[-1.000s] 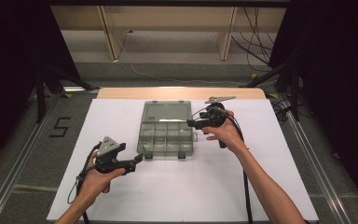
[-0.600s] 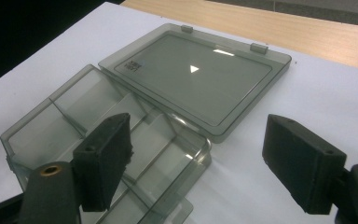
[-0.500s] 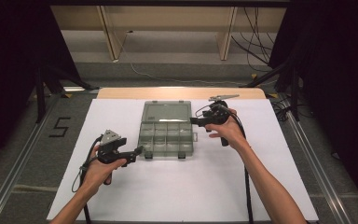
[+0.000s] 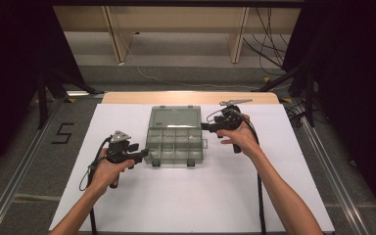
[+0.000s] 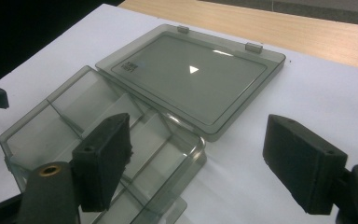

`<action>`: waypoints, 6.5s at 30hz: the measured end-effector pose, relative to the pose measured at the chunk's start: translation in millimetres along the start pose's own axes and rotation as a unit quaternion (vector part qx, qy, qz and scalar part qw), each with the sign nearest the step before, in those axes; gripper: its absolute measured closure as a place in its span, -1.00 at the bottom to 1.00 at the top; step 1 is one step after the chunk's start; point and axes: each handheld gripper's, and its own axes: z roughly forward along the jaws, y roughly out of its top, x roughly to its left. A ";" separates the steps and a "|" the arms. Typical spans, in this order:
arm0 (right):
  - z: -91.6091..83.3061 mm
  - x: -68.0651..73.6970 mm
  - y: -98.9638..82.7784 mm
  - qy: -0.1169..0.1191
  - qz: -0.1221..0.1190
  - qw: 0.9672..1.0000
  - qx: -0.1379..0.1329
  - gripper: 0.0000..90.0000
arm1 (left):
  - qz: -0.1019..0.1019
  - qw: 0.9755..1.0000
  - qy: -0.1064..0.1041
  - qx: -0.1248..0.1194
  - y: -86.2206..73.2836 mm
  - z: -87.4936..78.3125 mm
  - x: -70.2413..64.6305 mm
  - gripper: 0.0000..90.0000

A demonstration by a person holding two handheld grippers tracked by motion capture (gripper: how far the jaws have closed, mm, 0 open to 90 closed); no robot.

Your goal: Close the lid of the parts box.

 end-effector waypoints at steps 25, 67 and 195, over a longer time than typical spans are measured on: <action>18.9 -2.8 9.9 0.011 0.027 0.999 0.012 -0.49 | 0.011 0.997 0.022 0.070 -0.1 18.8 0.5 0.60; 76.6 -15.6 35.4 -0.036 0.078 0.990 0.113 -0.43 | -0.015 0.998 0.025 0.060 0.9 21.5 -0.5 0.62; 50.0 -2.2 -19.7 -0.068 -0.095 0.986 -0.119 0.86 | 0.050 0.997 0.037 0.055 3.8 17.0 4.4 0.08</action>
